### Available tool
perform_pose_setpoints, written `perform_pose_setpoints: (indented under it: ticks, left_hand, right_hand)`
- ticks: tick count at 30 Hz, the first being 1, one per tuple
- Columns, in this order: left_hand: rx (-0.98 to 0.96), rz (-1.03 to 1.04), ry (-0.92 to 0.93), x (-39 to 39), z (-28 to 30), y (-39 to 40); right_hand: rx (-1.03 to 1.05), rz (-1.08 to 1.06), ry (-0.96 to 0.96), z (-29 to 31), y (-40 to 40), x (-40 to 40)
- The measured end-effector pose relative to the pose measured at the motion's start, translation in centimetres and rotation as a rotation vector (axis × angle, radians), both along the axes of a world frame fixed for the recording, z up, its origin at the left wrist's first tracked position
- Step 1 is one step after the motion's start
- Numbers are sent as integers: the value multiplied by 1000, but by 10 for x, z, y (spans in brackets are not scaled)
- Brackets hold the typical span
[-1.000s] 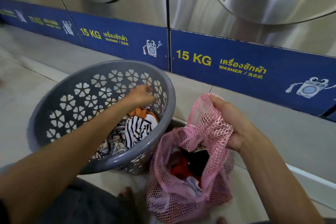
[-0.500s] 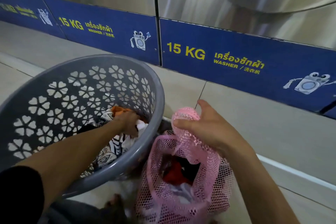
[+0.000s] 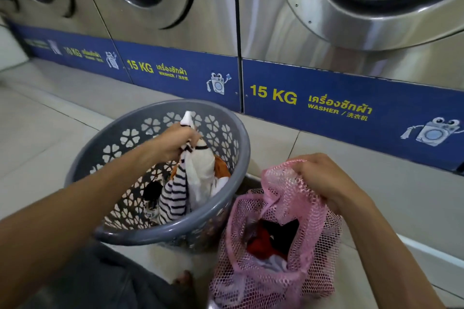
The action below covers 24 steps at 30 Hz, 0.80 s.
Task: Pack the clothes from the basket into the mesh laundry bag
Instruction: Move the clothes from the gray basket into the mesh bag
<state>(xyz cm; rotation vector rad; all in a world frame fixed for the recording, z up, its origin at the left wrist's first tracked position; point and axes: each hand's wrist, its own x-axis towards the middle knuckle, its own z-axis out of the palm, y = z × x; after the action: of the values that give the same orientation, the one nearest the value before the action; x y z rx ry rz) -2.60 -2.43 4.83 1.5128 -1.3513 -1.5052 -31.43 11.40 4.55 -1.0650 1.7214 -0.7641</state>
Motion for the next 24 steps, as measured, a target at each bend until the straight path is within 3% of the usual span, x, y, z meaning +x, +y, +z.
perform_pose_setpoints:
  ticks: [7, 9, 11, 13, 16, 19, 22, 24]
  left_hand:
    - [-1, -117, 554, -23, 90, 47]
    - [-40, -111, 588, -28, 89, 54]
    - [-92, -136, 491, -36, 70, 56]
    - [-66, -179, 240, -37, 32, 47]
    - [332, -290, -154, -22, -36, 37]
    - [681, -440, -259, -7, -82, 37]
    - [661, -505, -359, -12, -86, 41]
    - [557, -409, -425, -15, -84, 40]
  right_hand:
    - [-130, -217, -194, 5, -2, -12]
    - [-141, -252, -250, 6, -3, -14]
    - [-140, -253, -286, 7, -4, -13]
    - [-134, -242, -300, 7, -4, -12]
    - [-131, -233, -285, 7, -3, -11]
    - [-129, -229, -297, 5, -4, -13]
    - [-128, -230, -294, 7, -5, -13]
    - [-126, -219, -302, 10, -5, -11]
